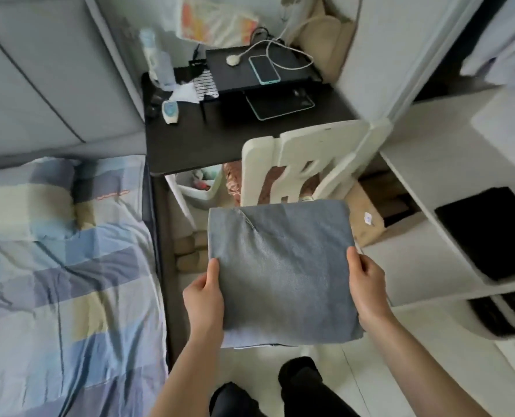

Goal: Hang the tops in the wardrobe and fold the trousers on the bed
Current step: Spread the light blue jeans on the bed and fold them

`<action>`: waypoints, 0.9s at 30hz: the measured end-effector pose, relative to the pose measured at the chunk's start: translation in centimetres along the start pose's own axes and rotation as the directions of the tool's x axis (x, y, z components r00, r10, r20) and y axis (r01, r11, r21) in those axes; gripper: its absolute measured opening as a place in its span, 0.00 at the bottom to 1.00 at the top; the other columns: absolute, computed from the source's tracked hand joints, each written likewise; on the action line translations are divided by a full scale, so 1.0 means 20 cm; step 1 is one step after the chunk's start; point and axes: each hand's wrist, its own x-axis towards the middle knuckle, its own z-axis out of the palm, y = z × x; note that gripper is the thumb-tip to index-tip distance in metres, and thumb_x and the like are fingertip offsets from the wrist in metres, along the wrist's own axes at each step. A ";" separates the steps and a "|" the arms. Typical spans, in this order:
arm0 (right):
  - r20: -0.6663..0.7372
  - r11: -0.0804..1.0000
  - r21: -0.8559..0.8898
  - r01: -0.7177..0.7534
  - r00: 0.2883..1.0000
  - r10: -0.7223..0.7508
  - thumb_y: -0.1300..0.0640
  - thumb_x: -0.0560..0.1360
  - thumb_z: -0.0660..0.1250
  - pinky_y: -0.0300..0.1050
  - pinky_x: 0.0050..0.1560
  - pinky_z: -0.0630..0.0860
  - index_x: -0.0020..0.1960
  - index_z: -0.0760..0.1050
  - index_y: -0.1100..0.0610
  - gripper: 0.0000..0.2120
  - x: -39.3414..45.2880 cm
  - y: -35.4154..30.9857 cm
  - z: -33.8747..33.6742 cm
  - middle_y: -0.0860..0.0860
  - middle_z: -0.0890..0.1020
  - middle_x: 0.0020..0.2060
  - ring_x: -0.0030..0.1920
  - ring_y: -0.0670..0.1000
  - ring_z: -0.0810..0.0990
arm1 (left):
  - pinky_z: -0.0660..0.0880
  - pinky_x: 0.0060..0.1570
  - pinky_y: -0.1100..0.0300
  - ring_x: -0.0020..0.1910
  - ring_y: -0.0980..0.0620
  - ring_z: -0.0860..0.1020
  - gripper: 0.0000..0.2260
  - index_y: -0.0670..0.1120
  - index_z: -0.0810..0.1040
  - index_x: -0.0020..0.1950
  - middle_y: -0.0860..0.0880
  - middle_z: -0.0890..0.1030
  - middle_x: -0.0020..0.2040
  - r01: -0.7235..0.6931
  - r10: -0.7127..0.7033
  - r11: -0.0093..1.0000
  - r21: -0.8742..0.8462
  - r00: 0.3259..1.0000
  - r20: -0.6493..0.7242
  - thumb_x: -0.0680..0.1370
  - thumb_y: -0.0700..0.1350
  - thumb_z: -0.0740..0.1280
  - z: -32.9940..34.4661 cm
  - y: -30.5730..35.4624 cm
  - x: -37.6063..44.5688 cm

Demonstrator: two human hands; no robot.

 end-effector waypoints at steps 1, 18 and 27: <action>-0.039 1.000 0.012 -0.011 0.999 0.011 0.43 0.79 0.58 0.46 0.35 0.66 0.32 0.64 0.60 0.25 0.06 0.02 -0.12 0.54 0.71 0.29 0.32 0.53 0.70 | 0.62 0.34 0.57 0.34 0.49 0.67 0.23 0.40 0.71 0.34 0.45 0.68 0.32 0.003 -0.004 1.000 0.022 0.999 0.038 0.78 0.58 0.66 0.14 0.01 -0.05; -0.347 0.930 0.302 -0.209 0.885 0.312 0.48 0.79 0.61 0.43 0.40 0.72 0.48 0.77 0.59 0.14 0.80 0.30 -1.34 0.48 0.80 0.44 0.45 0.48 0.78 | 0.79 0.45 0.54 0.44 0.46 0.82 0.11 0.46 0.82 0.42 0.48 0.84 0.40 -0.145 -0.090 0.923 0.356 0.819 0.566 0.78 0.52 0.69 1.81 0.09 -0.43; -0.433 0.897 0.295 -0.329 0.791 0.433 0.47 0.79 0.62 0.53 0.54 0.75 0.50 0.75 0.55 0.11 1.23 0.27 -1.30 0.48 0.79 0.45 0.50 0.55 0.78 | 0.72 0.37 0.62 0.45 0.48 0.80 0.03 0.47 0.79 0.48 0.50 0.83 0.44 -0.291 -0.168 0.828 0.479 0.687 0.707 0.77 0.46 0.69 2.36 0.25 -0.11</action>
